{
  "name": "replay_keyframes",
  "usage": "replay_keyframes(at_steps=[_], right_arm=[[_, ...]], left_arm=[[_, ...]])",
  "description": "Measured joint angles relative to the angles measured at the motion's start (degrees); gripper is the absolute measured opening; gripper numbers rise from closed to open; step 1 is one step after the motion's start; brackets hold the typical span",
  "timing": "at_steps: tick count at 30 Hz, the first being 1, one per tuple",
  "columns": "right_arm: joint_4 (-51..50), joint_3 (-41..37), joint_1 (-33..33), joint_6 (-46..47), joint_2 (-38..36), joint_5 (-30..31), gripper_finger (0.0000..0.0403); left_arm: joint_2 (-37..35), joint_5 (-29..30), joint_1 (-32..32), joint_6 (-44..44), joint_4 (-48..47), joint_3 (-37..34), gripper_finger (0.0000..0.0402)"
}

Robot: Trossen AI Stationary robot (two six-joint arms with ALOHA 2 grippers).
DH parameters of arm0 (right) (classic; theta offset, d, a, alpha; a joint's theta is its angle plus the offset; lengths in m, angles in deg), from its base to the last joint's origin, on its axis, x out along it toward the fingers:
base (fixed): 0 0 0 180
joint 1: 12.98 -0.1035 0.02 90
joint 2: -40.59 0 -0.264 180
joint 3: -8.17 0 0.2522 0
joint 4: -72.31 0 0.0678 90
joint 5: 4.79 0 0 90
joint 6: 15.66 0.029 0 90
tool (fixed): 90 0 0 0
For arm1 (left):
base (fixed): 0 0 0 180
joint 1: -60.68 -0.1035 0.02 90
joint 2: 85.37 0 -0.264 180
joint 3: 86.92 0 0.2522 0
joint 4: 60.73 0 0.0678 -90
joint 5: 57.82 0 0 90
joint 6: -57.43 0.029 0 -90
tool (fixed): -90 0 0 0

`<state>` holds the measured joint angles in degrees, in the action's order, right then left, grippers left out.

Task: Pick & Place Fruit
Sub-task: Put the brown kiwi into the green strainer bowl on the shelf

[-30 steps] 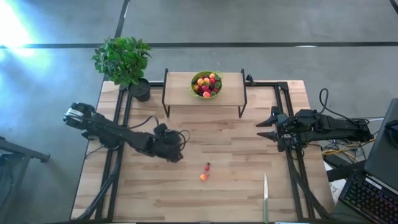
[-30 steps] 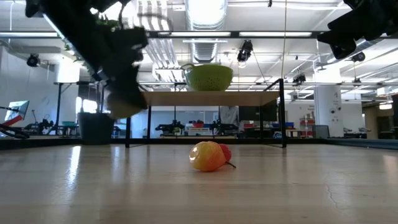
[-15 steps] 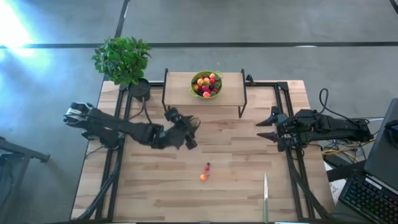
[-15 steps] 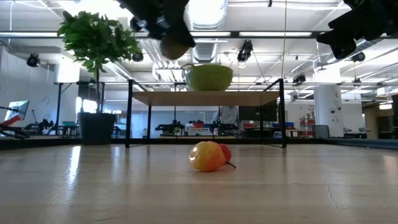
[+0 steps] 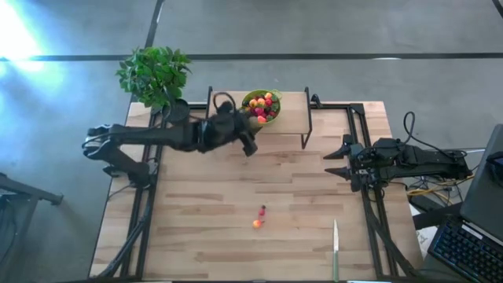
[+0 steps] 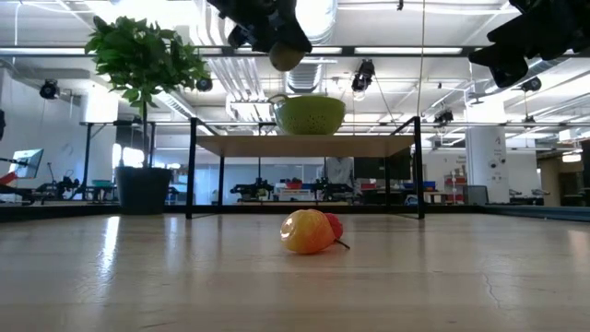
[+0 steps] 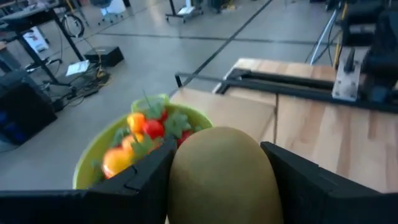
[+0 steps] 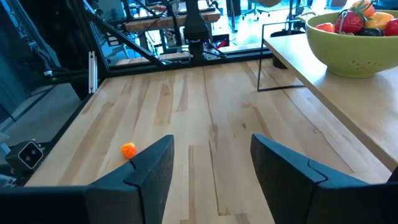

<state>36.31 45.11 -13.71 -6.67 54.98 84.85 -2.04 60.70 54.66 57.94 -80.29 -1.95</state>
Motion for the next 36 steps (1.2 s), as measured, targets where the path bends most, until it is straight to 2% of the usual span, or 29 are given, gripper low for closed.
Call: replay_keyframes(at_steps=[13, 36], right_arm=[[0.0, 0.0, 0.0, 0.0, 0.0, 0.0, 0.0172], [0.0, 0.0, 0.0, 0.0, 0.0, 0.0, 0.0097]], left_arm=[[3.4, -14.7, -11.0, 2.2, 8.7, -0.2, 0.0230], [6.7, -15.5, -13.8, 2.2, 8.8, -0.2, 0.0232]])
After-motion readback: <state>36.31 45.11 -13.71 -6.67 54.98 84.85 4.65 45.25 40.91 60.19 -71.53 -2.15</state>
